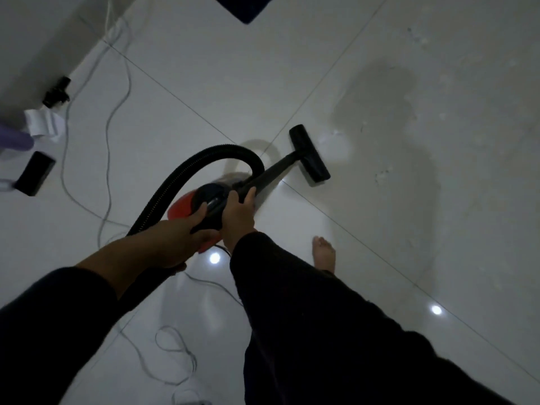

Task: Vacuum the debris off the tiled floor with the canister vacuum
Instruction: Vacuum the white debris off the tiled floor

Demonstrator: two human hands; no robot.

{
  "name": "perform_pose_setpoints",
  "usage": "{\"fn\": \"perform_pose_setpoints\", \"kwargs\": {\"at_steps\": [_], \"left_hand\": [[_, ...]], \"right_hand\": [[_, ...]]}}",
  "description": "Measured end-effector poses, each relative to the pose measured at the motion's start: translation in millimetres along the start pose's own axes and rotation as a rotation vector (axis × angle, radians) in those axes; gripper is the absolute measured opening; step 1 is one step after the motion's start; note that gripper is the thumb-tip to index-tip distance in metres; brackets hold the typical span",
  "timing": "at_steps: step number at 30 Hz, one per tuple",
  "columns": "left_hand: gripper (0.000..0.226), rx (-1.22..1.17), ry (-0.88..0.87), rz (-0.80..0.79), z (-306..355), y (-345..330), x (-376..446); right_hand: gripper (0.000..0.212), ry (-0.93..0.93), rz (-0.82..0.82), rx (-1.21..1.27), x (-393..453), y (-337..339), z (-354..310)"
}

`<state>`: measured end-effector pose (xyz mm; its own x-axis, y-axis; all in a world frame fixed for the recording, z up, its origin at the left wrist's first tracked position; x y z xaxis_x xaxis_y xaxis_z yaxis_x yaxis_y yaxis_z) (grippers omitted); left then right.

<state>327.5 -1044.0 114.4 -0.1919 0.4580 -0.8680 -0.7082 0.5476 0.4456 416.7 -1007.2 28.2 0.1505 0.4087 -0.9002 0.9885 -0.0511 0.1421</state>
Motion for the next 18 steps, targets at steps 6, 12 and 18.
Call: {"fn": "perform_pose_setpoints", "kwargs": {"at_steps": [6, 12, 18], "left_hand": [[0.074, -0.160, -0.036, -0.076, 15, -51, 15], [0.075, -0.356, 0.004, -0.240, 16, -86, -5], [0.066, -0.576, -0.042, -0.267, 25, -94, -16]], "right_hand": [[0.069, -0.146, -0.054, 0.182, 7, 20, 31], [0.066, -0.098, -0.044, 0.121, 32, 45, 30], [0.065, -0.047, -0.048, 0.086, 41, 59, 21]]}}
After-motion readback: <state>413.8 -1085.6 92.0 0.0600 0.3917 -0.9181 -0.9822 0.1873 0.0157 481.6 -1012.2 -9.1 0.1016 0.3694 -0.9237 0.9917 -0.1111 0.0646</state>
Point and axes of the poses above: each hand's wrist, its own x-axis towards the middle knuckle, its own y-axis out of the back of the hand, z = x × y, the point moved 8 cm from there along x, towards the middle knuckle, and after that the axes turned 10 degrees about z, right-handed, at the moved point
